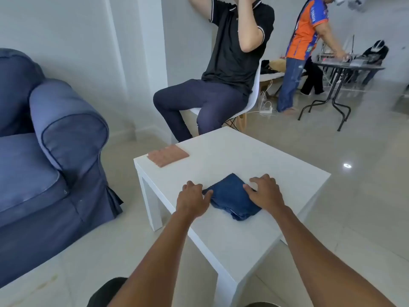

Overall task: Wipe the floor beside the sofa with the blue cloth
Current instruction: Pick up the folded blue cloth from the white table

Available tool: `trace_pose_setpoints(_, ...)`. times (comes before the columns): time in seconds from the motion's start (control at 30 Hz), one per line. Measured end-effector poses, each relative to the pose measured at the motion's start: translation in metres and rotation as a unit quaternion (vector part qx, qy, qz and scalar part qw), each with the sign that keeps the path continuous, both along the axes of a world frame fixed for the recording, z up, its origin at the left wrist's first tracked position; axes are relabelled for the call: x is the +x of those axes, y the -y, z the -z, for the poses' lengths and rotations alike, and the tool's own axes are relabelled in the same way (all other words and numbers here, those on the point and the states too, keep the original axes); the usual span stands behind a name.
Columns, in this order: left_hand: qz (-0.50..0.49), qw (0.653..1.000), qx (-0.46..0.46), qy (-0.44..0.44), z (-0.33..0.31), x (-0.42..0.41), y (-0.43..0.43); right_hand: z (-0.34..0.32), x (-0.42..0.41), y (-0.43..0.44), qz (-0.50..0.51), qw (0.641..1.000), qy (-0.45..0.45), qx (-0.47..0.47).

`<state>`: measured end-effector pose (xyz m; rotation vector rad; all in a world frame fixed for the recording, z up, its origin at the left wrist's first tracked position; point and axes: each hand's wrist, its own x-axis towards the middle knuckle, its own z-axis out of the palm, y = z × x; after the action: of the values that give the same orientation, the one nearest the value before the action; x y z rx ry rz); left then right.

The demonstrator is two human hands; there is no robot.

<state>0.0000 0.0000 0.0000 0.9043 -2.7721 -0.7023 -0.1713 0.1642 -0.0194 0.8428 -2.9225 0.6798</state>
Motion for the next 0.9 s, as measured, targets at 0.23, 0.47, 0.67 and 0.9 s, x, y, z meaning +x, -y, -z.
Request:
trace_pose_setpoints(0.23, -0.122, 0.991, -0.033, -0.039, 0.011, -0.029, -0.018, -0.008, 0.002, 0.043, -0.012, 0.988, 0.098, -0.118)
trace_pose_setpoints(0.47, -0.115, 0.984, 0.12, -0.062, -0.005, -0.028, -0.01, -0.019, 0.001, 0.053, 0.004, 0.988, 0.133, -0.083)
trace_pose_setpoints(0.67, -0.134, 0.961, 0.182, -0.157, -0.035, 0.005, 0.017, -0.071, 0.021, 0.066, -0.015, 0.953, 0.227, -0.201)
trace_pose_setpoints(0.9, -0.181, 0.951, 0.104, -0.227, -0.099, 0.091, 0.077, -0.134, 0.084, 0.128, -0.132, 0.939, 0.224, -0.225)
